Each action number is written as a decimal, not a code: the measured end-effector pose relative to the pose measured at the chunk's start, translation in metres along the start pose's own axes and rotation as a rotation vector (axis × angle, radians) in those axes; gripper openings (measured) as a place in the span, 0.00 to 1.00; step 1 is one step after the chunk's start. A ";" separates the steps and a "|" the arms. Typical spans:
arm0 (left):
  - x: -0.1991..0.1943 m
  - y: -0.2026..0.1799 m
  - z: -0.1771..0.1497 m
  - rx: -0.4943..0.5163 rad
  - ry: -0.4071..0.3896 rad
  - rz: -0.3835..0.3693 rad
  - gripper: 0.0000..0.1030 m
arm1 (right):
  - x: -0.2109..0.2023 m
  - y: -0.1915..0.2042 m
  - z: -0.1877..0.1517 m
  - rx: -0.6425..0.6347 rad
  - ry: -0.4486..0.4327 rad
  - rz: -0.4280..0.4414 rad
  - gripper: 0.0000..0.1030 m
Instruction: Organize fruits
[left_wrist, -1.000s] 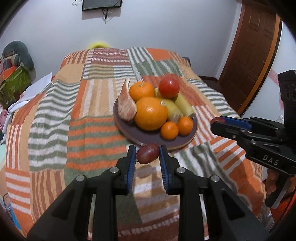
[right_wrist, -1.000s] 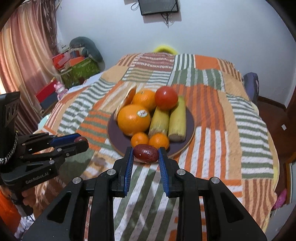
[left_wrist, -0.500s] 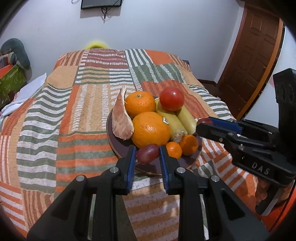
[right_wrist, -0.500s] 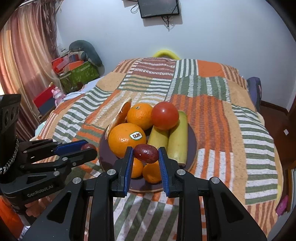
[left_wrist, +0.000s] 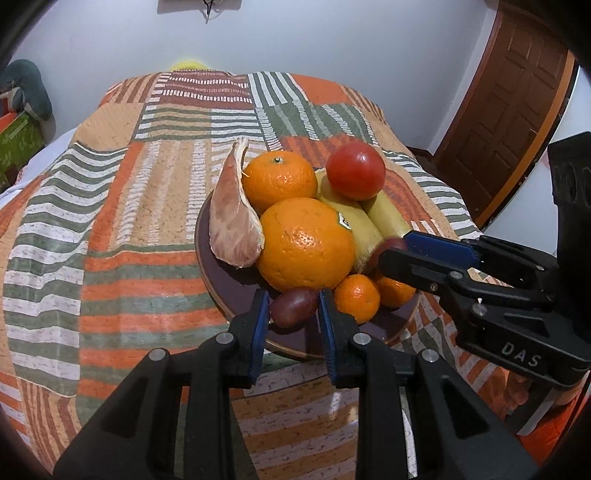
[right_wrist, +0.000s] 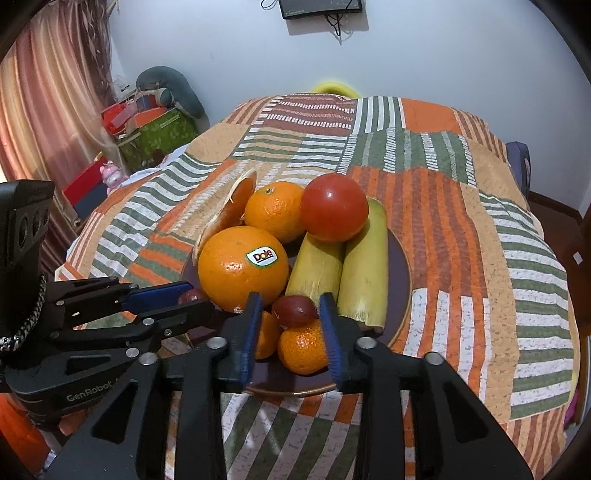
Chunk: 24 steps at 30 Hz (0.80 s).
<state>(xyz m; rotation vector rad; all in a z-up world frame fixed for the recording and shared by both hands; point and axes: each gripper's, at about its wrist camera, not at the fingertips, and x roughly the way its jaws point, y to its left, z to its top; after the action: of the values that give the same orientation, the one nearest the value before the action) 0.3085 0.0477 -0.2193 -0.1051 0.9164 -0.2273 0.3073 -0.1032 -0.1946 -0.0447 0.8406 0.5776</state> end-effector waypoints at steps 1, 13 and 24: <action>0.000 0.000 0.000 -0.002 0.000 -0.002 0.29 | 0.000 -0.001 0.000 0.002 -0.003 -0.002 0.35; -0.065 -0.009 0.009 -0.009 -0.123 0.032 0.30 | -0.053 0.008 0.011 -0.018 -0.100 -0.043 0.35; -0.224 -0.059 0.009 0.051 -0.450 0.082 0.30 | -0.188 0.048 0.020 -0.069 -0.378 -0.076 0.35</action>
<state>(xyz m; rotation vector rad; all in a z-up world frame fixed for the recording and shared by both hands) 0.1753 0.0438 -0.0293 -0.0677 0.4661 -0.1422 0.1989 -0.1454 -0.0376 -0.0291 0.4498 0.5229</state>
